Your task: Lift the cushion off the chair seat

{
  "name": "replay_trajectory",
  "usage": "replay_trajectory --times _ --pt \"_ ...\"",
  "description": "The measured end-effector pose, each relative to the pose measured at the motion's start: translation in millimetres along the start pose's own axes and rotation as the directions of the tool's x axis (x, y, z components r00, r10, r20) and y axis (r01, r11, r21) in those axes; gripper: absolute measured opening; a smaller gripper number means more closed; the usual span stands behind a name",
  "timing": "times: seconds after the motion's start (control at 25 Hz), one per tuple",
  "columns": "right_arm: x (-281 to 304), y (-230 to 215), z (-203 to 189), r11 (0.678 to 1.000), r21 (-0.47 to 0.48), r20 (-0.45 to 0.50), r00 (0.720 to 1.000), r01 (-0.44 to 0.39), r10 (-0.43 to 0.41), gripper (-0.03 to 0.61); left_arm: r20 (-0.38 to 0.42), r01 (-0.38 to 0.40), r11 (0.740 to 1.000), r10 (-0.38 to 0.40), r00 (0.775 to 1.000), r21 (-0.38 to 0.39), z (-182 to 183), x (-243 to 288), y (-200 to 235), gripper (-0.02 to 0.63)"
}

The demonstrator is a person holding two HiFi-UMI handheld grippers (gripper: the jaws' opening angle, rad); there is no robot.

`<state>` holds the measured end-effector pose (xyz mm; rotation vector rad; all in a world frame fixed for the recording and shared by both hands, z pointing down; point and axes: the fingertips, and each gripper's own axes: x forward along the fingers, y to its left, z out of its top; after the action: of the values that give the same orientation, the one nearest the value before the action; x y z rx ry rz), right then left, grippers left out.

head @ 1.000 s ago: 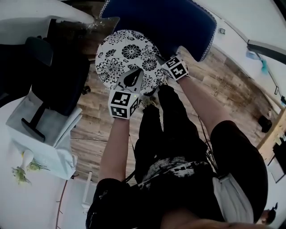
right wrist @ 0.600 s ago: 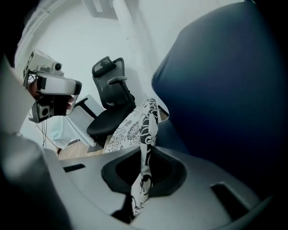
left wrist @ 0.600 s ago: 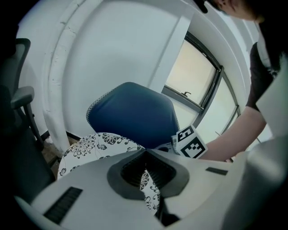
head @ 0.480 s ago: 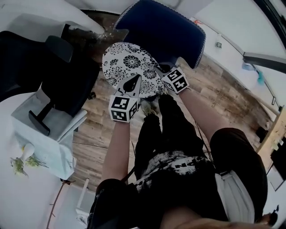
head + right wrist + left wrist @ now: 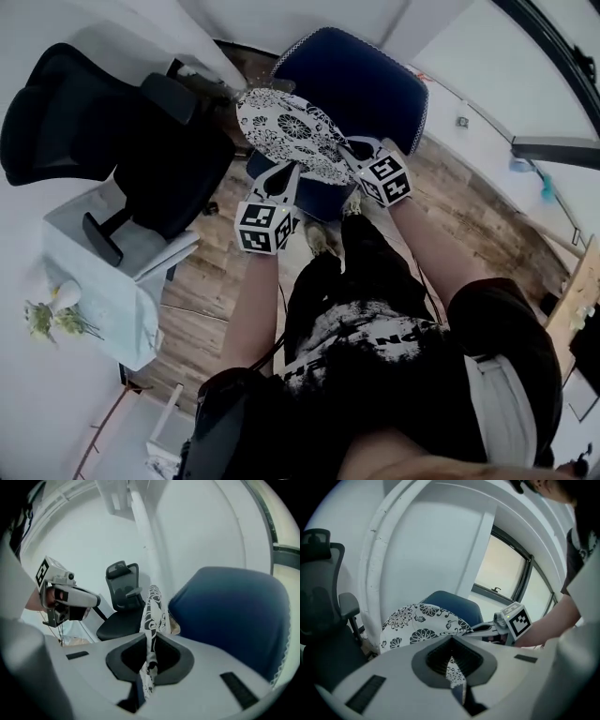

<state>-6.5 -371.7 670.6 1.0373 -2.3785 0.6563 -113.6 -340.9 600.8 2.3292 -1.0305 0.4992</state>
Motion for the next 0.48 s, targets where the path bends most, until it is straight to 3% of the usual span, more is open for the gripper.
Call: replay_trajectory --times 0.48 --pt "-75.7 28.7 114.9 0.990 -0.107 0.210 0.976 0.087 -0.063 0.031 0.134 -0.030 0.998 0.022 0.991 0.054 59.5 -59.2 -7.5 0.012"
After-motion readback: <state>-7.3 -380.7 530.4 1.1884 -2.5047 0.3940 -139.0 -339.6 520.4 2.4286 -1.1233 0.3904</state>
